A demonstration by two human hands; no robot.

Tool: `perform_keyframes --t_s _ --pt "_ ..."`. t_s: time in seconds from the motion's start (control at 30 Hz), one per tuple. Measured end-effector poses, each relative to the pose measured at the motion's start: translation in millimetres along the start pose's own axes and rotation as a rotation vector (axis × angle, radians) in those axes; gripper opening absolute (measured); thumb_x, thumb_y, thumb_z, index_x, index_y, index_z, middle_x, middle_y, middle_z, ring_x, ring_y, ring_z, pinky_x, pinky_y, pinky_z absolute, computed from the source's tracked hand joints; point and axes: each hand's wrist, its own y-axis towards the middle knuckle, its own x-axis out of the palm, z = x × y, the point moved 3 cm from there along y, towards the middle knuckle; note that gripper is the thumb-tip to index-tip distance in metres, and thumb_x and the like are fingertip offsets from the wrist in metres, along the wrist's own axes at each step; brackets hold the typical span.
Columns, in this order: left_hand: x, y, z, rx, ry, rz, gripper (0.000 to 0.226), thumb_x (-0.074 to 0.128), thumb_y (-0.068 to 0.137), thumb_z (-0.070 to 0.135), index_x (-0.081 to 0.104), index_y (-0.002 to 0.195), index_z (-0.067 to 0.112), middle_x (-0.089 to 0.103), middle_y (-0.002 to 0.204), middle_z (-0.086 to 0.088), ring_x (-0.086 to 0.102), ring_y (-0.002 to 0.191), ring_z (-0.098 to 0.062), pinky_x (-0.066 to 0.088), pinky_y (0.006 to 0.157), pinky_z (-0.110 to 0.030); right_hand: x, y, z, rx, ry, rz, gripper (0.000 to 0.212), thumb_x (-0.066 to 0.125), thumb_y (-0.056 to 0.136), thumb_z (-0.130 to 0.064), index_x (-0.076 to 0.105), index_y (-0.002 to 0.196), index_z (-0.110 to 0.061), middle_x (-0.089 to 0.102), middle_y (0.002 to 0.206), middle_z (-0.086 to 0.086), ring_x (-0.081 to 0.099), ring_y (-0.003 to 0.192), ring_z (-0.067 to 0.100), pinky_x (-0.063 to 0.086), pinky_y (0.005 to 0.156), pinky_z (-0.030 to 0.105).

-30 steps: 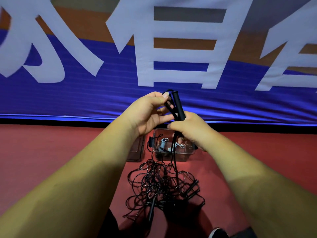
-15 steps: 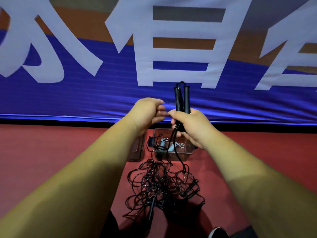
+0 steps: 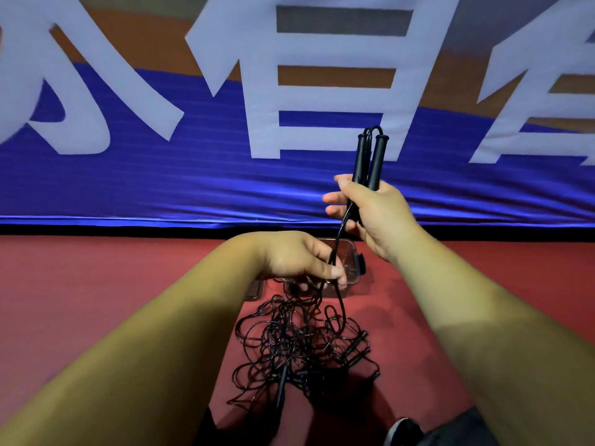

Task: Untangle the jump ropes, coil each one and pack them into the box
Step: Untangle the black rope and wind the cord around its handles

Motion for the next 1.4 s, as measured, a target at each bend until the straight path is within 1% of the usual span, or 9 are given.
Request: perform_keyframes --t_s 0.2,0.4,0.53,0.67,0.9,1.03,1.1,1.23,1.4 --pt "-7 4 -15 -0.360 0.037 0.232 0.026 0.050 0.111 0.028 0.057 0.113 0.003 0.069 0.098 -0.023 0.064 0.056 -0.020 0.064 0.057 -0.038 -4 0 2 -0.024 -0.084 -0.036 0.021 0.066 0.105 -0.021 0.064 0.125 -0.016 0.082 0.106 0.009 0.081 0.090 0.029 0.048 0.054 0.027" --pt "-20 2 -51 -0.632 0.386 0.172 0.019 0.051 0.101 0.012 0.069 0.102 0.007 0.075 0.088 -0.015 0.059 0.066 -0.028 0.061 0.071 -0.036 -19 7 -13 -0.128 0.108 0.258 0.007 0.062 0.106 -0.020 0.063 0.110 -0.014 0.079 0.101 0.018 0.079 0.076 0.021 0.055 0.051 0.027" --pt "-29 0 -50 -0.570 0.344 0.273 0.023 0.057 0.105 0.038 0.068 0.112 0.019 0.074 0.101 -0.007 0.071 0.071 -0.030 0.062 0.075 -0.040 -16 7 -14 -0.176 0.094 0.255 0.006 0.062 0.107 -0.021 0.064 0.110 -0.016 0.079 0.102 0.016 0.079 0.077 0.024 0.057 0.054 0.030" --pt "-24 -9 -33 -0.488 0.235 0.111 0.023 0.051 0.110 0.031 0.069 0.114 0.019 0.079 0.109 -0.009 0.062 0.061 -0.018 0.062 0.074 -0.038 -9 3 -14 -0.144 0.004 0.137 0.015 0.065 0.106 -0.025 0.065 0.118 -0.015 0.081 0.103 0.009 0.081 0.082 0.026 0.062 0.059 0.035" --pt "-48 -16 -22 -0.436 0.213 0.463 0.032 0.053 0.109 0.034 0.066 0.102 0.006 0.078 0.081 -0.010 0.057 0.045 -0.018 0.060 0.055 -0.036 -7 -3 -5 -0.029 -0.293 -0.131 0.022 0.071 0.102 -0.036 0.069 0.122 -0.028 0.079 0.116 -0.002 0.081 0.092 0.027 0.068 0.078 0.047" --pt "-49 -18 -23 -0.446 0.180 0.411 0.019 0.069 0.101 0.028 0.068 0.115 0.014 0.071 0.099 -0.009 0.064 0.063 -0.022 0.061 0.060 -0.035 -3 -5 0 -0.022 -0.271 -0.150 0.020 0.072 0.101 -0.033 0.072 0.121 -0.027 0.081 0.111 -0.001 0.080 0.097 0.027 0.067 0.080 0.046" --pt "-39 -12 -23 -0.397 0.156 0.298 0.038 0.069 0.099 0.018 0.057 0.135 0.021 0.069 0.114 -0.005 0.068 0.077 -0.021 0.059 0.066 -0.033 -2 -5 -2 -0.010 -0.259 -0.159 0.020 0.071 0.102 -0.031 0.070 0.121 -0.025 0.081 0.110 0.000 0.081 0.092 0.027 0.067 0.084 0.047" --pt "-24 0 -13 -0.091 0.023 0.119 0.069 0.073 0.088 0.010 0.050 0.150 0.030 0.062 0.144 0.009 0.060 0.128 -0.008 0.047 0.110 -0.035 1 -6 -3 -0.004 -0.260 -0.190 0.022 0.069 0.103 -0.031 0.068 0.123 -0.023 0.082 0.109 0.002 0.081 0.092 0.028 0.064 0.092 0.050" --pt "-4 6 -12 0.028 -0.046 -0.067 0.037 0.062 0.103 0.015 0.060 0.140 0.015 0.069 0.136 -0.004 0.061 0.133 -0.018 0.040 0.118 -0.037 3 -6 -9 -0.030 -0.167 -0.137 0.023 0.070 0.103 -0.029 0.067 0.123 -0.018 0.081 0.103 0.011 0.081 0.092 0.031 0.066 0.087 0.051"
